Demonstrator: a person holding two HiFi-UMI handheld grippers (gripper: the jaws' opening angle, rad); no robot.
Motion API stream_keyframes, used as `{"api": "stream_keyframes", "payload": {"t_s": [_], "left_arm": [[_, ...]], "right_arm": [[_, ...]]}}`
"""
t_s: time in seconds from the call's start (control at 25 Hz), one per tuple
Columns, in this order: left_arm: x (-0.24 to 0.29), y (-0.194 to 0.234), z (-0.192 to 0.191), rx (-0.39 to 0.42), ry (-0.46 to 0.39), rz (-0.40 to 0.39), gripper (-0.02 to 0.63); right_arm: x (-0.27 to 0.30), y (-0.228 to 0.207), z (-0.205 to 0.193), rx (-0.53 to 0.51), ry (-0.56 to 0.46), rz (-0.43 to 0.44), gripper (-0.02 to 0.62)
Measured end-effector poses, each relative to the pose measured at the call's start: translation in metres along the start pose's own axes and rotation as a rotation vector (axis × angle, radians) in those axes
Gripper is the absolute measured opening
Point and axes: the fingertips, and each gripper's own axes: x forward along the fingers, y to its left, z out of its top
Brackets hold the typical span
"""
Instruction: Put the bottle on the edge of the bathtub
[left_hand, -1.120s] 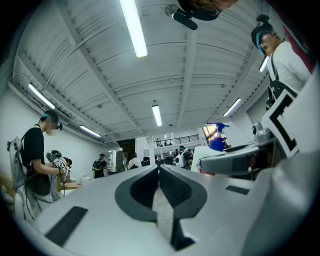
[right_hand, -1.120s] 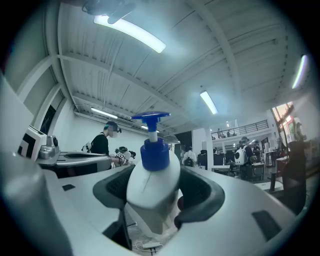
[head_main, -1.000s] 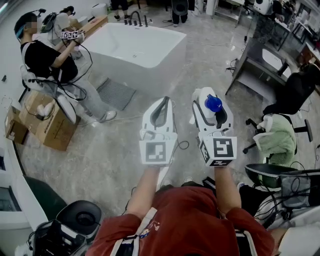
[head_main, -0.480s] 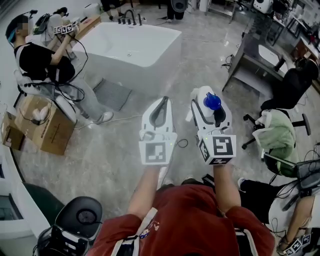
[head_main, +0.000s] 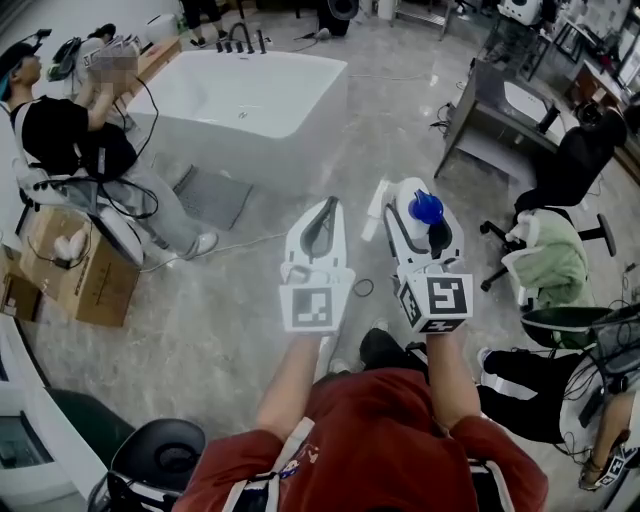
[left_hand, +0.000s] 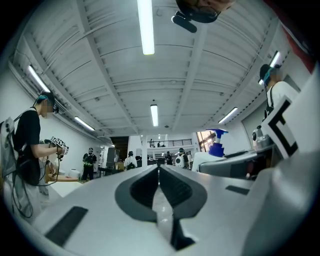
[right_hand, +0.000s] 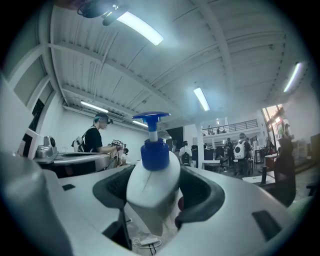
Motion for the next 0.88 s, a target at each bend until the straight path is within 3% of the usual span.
{"api": "stream_keyframes", "payload": {"t_s": [0.44, 0.88], "left_arm": [[0.087, 0.016, -0.020, 0.010, 0.019, 0.010, 0.018], [0.221, -0.008, -0.034, -0.013, 0.021, 0.033, 0.018]], "right_arm": [[0.081, -0.043, -0.009, 0.028, -0.015, 0.019, 0.284], [0.166, -0.152, -0.016, 0.070, -0.014, 0.040, 0.284]]}}
